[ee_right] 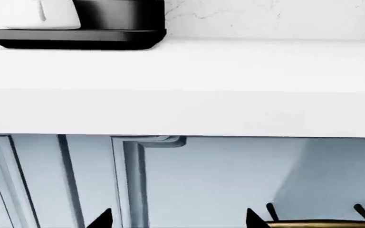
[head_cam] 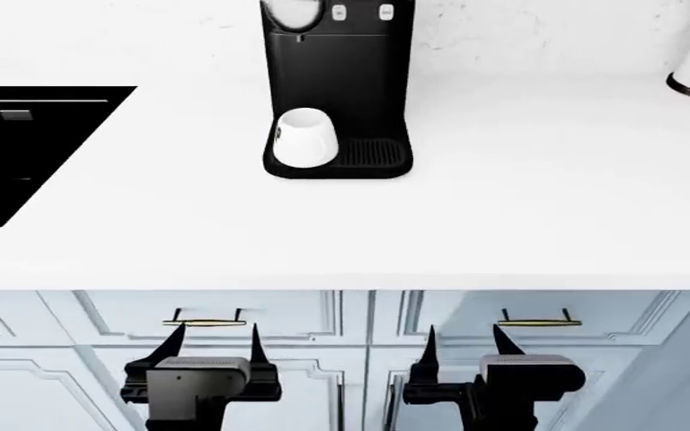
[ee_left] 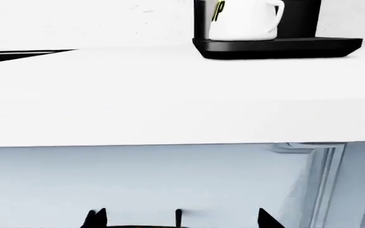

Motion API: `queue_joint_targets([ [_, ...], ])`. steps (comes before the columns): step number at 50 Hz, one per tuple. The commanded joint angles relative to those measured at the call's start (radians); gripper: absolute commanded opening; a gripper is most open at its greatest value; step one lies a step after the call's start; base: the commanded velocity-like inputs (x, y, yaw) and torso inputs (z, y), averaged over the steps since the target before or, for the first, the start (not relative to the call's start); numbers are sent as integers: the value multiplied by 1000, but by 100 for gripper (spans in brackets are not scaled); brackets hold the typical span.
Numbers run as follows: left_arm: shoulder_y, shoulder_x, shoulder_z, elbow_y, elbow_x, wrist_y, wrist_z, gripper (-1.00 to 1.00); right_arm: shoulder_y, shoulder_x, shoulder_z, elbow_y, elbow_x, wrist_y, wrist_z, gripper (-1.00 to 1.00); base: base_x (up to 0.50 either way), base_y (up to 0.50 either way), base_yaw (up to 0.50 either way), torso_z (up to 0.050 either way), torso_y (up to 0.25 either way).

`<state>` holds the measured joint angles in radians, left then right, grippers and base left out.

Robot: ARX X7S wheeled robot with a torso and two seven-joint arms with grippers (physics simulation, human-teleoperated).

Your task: Press the button on the coffee machine to serve coffee.

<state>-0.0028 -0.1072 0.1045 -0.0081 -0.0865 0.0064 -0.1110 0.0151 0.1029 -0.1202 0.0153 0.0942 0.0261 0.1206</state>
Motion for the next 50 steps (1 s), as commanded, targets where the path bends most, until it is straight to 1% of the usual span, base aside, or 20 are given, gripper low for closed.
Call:
queue_joint_targets([
  [1,5,-17,8,3,-23,1,-2,100,1,10,-12,0,9,3,17,100,0,500,0,0,0],
  [6,5,-20,17,4,-22,3,-6,100,4,13,-14,6,10,10,30,100,0,366,0,0,0],
  [19,-4,-30,39,0,-5,-20,-28,100,3,21,-24,10,21,1,43,100,0,4,0,0,0],
  [27,-7,-33,39,-37,-15,25,-31,100,6,28,-36,9,18,5,52,100,0,0,0,0,0],
  [34,-5,-40,43,-25,-22,21,-33,100,6,34,-40,2,24,10,58,100,0,0,0,0,0],
  [38,-7,-39,47,-21,-6,16,-55,100,7,37,-46,3,23,11,61,100,0,0,0,0,0],
  [50,-8,-46,61,-7,-2,4,-65,100,7,43,-55,3,31,11,69,100,0,0,0,46,0],
])
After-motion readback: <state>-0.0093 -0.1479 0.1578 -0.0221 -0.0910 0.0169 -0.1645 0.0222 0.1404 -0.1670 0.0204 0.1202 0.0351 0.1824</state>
